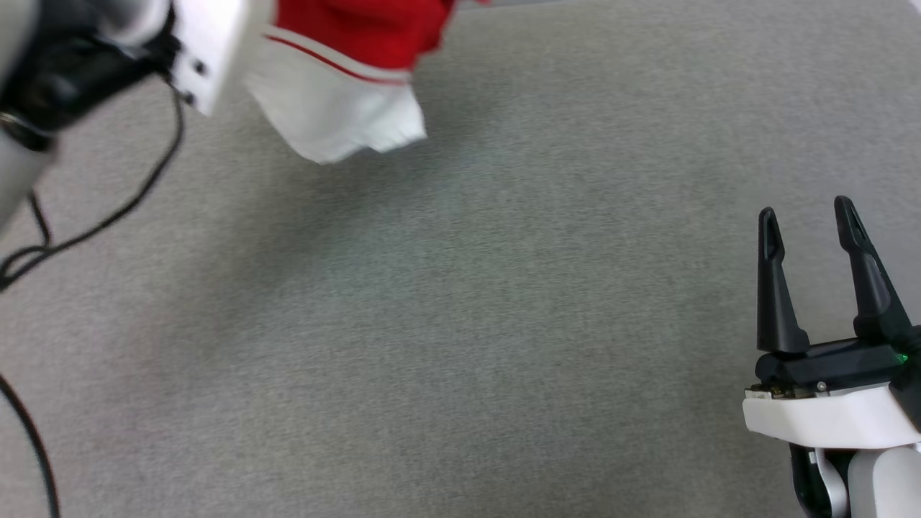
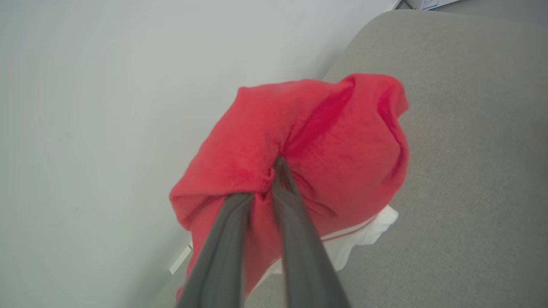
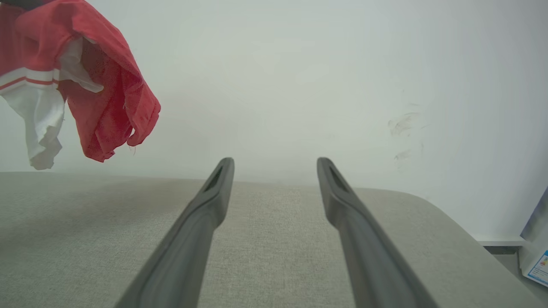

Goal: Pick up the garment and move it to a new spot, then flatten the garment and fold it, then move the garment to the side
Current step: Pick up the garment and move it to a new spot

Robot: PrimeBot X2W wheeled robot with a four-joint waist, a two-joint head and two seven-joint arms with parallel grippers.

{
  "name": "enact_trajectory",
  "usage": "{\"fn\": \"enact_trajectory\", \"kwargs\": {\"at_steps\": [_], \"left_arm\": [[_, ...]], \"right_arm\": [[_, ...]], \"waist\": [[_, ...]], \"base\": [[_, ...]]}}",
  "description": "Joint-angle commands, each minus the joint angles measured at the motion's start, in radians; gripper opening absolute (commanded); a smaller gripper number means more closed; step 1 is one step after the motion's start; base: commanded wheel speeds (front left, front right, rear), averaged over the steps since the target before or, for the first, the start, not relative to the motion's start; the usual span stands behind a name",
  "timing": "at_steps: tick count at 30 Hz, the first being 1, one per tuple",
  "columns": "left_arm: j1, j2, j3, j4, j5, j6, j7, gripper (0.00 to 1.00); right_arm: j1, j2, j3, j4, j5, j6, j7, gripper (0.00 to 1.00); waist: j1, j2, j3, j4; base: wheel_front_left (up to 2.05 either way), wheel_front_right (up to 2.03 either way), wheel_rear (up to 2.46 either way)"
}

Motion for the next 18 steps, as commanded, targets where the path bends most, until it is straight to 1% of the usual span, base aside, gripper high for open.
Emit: {"fn": "enact_trajectory", "kwargs": {"at_steps": [1, 6, 12, 15, 18], "left_arm": [[-0.015, -0.017, -0.031, -0.018, -0.001, -0.001, -0.009, 0.00], [0.022, -0.069, -0.135, -0.058, -0.004, -0.001, -0.030, 0.00], [0.077, -0.113, -0.255, -0.067, -0.008, 0.000, -0.059, 0.00], [0.115, -0.120, -0.281, -0.066, -0.007, 0.000, -0.064, 0.00], [0.190, -0.126, -0.301, -0.060, -0.010, 0.000, -0.072, 0.00]], "right_arm": [[0.005, 0.003, 0.001, 0.003, 0.010, 0.000, -0.002, 1.00], [0.003, 0.003, -0.004, 0.005, 0.027, 0.000, -0.002, 1.00], [0.001, 0.003, -0.009, 0.000, 0.031, 0.000, -0.002, 1.00], [-0.001, 0.003, -0.009, 0.000, 0.033, 0.000, -0.002, 1.00], [-0.008, 0.003, -0.008, 0.003, 0.033, 0.000, -0.002, 1.00]], "waist": [[0.0001, -0.0001, -0.002, -0.035], [0.0001, -0.0001, 0.006, -0.068], [0.0001, -0.0001, 0.026, -0.078], [0.0001, -0.0001, 0.035, -0.077], [0.0001, -0.0001, 0.051, -0.071]], "base": [[0.00, 0.00, 0.00], [0.00, 0.00, 0.00], [0.00, 0.00, 0.00], [0.00, 0.00, 0.00], [0.00, 0.00, 0.00]]}}
